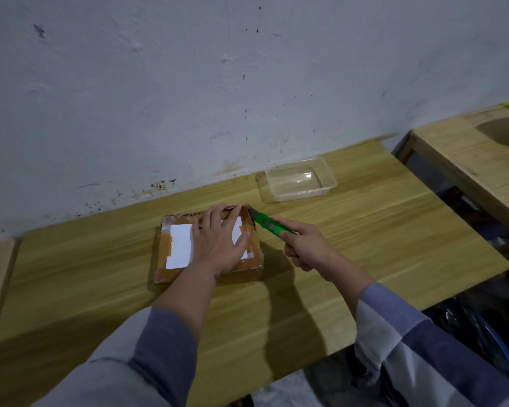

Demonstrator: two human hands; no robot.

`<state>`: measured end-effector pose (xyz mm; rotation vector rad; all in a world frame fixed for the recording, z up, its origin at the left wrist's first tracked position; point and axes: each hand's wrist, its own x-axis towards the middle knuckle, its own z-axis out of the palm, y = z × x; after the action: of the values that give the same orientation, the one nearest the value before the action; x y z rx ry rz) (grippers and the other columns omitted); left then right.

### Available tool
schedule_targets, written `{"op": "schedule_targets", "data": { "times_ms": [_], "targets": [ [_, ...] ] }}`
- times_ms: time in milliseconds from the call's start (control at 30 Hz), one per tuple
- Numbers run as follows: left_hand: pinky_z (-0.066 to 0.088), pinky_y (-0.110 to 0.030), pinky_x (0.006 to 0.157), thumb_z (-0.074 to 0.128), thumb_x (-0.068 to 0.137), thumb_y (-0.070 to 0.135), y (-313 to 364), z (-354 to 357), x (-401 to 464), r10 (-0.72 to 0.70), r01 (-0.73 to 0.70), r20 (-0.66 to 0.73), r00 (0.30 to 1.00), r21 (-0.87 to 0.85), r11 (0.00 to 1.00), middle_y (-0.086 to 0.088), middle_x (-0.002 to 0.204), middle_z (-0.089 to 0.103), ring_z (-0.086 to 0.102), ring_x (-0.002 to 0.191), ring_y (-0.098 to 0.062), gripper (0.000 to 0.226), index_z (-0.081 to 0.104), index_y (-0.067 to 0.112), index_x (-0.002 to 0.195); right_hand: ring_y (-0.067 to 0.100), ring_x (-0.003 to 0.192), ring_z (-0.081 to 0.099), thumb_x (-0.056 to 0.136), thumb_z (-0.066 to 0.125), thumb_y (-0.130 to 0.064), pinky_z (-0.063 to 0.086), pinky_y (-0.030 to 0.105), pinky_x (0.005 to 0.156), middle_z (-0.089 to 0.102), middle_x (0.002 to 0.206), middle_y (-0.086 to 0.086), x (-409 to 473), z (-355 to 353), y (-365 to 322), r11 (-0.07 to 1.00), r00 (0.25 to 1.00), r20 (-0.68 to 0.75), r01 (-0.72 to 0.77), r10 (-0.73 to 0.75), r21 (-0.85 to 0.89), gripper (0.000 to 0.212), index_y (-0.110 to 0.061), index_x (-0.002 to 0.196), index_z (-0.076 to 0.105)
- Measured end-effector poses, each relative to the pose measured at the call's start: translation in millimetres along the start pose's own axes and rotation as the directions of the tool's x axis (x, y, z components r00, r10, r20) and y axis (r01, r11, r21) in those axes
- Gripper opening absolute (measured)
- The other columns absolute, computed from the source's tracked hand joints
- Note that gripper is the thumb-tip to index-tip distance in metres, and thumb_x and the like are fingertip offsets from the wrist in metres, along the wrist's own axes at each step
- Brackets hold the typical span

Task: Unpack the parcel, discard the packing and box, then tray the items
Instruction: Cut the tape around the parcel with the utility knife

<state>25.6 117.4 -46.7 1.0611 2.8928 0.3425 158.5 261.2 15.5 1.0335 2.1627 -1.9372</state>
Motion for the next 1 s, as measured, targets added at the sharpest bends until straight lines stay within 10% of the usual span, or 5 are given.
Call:
{"op": "schedule_targets", "data": {
  "times_ms": [1000],
  "targets": [
    [0.004,-0.056,0.115,0.045,0.093,0.048,12.1,-2.9,15.3,-0.072,0.076,0.026,0.997,-0.220,0.973,0.006,0.144,0.034,0.013,0.141,-0.019,0.040,0.041,0.040,0.132,-0.002,0.068,0.041,0.096,0.047,-0.019,0.033,0.015,0.055,0.048,0.080,-0.020,5.0,9.6,16.6,0.987,0.981,-0.151,0.107,-0.125,-0.123,0.039,-0.039,0.129,0.053]
  ]
}}
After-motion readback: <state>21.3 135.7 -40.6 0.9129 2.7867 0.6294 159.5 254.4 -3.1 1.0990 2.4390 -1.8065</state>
